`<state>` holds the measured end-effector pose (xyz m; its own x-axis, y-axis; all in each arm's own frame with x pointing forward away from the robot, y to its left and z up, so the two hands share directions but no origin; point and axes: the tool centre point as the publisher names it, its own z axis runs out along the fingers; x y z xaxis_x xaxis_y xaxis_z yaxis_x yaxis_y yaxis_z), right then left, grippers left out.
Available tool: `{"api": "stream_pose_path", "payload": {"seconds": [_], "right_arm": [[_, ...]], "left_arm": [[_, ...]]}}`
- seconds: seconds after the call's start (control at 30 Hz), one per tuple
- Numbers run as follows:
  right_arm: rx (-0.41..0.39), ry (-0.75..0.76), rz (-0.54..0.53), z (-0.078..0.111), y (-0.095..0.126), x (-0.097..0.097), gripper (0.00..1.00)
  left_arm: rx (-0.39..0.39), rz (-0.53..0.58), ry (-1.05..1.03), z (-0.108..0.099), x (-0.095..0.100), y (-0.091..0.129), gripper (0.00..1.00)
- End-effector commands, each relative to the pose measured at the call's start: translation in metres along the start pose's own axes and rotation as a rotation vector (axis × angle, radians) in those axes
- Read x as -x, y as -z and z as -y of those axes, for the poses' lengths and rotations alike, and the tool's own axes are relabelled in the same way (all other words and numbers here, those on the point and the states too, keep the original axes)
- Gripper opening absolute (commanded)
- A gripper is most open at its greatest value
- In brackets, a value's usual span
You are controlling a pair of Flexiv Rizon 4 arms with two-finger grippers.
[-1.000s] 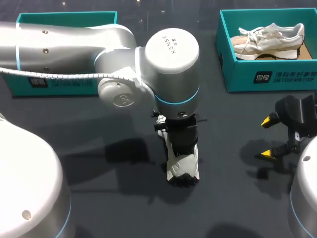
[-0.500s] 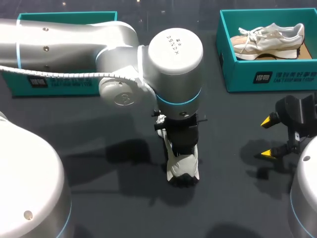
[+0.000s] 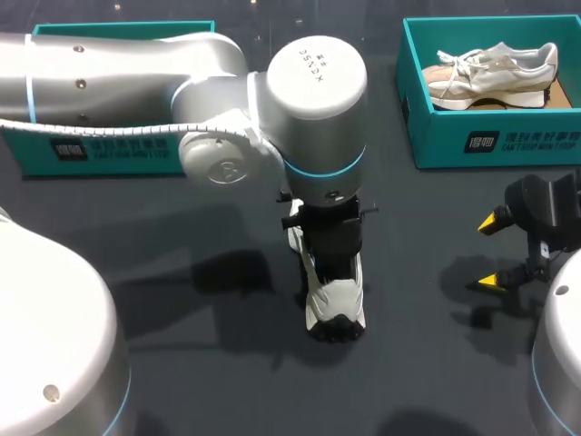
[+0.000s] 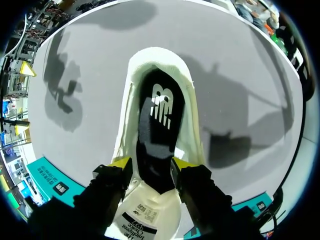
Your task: Take the shoe out of the shoebox, open the shoe tongue, remove and reinsert the insole, then place the shoe into the shoebox
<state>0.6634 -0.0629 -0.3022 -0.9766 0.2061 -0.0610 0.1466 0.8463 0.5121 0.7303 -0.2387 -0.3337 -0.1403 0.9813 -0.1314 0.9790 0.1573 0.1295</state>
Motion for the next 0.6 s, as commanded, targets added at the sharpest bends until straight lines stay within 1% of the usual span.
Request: {"api": "stream_pose_path", "payload": {"seconds": [0.03, 0.17, 0.23, 0.3, 0.33, 0.37, 0.4, 0.53, 0.6], "right_arm": [[-0.002, 0.0, 0.003, 0.0004, 0.0005, -0.0019, 1.0], [-0.002, 0.0, 0.003, 0.0004, 0.0005, -0.0019, 1.0], [-0.002, 0.0, 0.003, 0.0004, 0.0005, -0.0019, 1.0], [-0.002, 0.0, 0.003, 0.0004, 0.0005, -0.0019, 1.0], [-0.002, 0.0, 0.003, 0.0004, 0.0005, -0.0019, 1.0], [-0.002, 0.0, 0.003, 0.0004, 0.0005, -0.0019, 1.0], [-0.002, 0.0, 0.003, 0.0004, 0.0005, -0.0019, 1.0], [-0.002, 0.0, 0.003, 0.0004, 0.0005, -0.0019, 1.0], [-0.002, 0.0, 0.003, 0.0004, 0.0005, -0.0019, 1.0]], "left_arm": [[-0.003, 0.0, -0.003, -0.0036, 0.0021, -0.0005, 0.49], [-0.001, -0.002, -0.005, -0.0052, 0.0042, -0.0003, 0.49], [-0.001, -0.005, -0.008, -0.0058, 0.0043, 0.0001, 0.52], [-0.005, -0.01, -0.013, -0.0063, 0.0038, 0.0003, 0.58], [-0.007, -0.011, -0.017, -0.0062, 0.0033, 0.0003, 0.64], [-0.009, -0.013, -0.02, -0.006, 0.0027, 0.0004, 0.75], [-0.012, -0.013, -0.023, -0.0055, 0.0021, 0.0005, 0.78], [-0.016, -0.012, -0.032, -0.0037, -0.0014, 0.0017, 0.77], [-0.016, -0.012, -0.031, -0.0056, -0.0023, 0.0029, 0.8]]}}
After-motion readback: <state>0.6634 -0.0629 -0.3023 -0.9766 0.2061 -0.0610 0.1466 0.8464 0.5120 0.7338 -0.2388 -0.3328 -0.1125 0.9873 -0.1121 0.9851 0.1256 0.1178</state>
